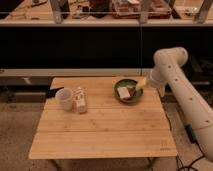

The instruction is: Place the pepper in the ceramic cup

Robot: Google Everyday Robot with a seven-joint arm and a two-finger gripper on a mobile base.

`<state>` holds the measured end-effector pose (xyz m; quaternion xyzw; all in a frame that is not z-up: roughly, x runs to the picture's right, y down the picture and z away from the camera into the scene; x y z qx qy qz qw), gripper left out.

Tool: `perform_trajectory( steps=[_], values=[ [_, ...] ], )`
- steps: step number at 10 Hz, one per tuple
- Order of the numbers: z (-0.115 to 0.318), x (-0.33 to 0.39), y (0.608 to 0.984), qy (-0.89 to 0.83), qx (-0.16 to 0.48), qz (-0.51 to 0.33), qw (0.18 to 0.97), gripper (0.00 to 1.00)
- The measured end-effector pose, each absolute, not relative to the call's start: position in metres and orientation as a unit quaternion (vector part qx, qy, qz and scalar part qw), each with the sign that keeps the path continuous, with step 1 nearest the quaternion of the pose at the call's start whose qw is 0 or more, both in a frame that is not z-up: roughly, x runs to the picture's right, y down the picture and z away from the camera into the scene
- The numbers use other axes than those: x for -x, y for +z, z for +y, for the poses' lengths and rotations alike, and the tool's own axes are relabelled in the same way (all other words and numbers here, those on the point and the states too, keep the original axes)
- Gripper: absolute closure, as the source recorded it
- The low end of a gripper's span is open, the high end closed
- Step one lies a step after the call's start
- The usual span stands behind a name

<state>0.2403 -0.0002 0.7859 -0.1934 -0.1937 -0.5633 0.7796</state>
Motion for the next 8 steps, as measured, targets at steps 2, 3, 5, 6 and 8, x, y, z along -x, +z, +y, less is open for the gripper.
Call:
perform_trajectory(
  steps=[2,3,5,6,8],
  values=[
    [-0.012,-0.233,0.79,-0.555,0.2,-0.196,0.783,0.2],
    [-0.012,-0.232,0.79,-0.555,0.199,-0.197,0.783,0.2],
    [-0.012,-0.235,0.789,-0.554,0.2,-0.196,0.784,0.2],
    [-0.012,-0.231,0.79,-0.555,0.196,-0.199,0.784,0.2],
    [-0.014,-0.198,0.805,-0.556,0.153,-0.235,0.783,0.2]
  ],
)
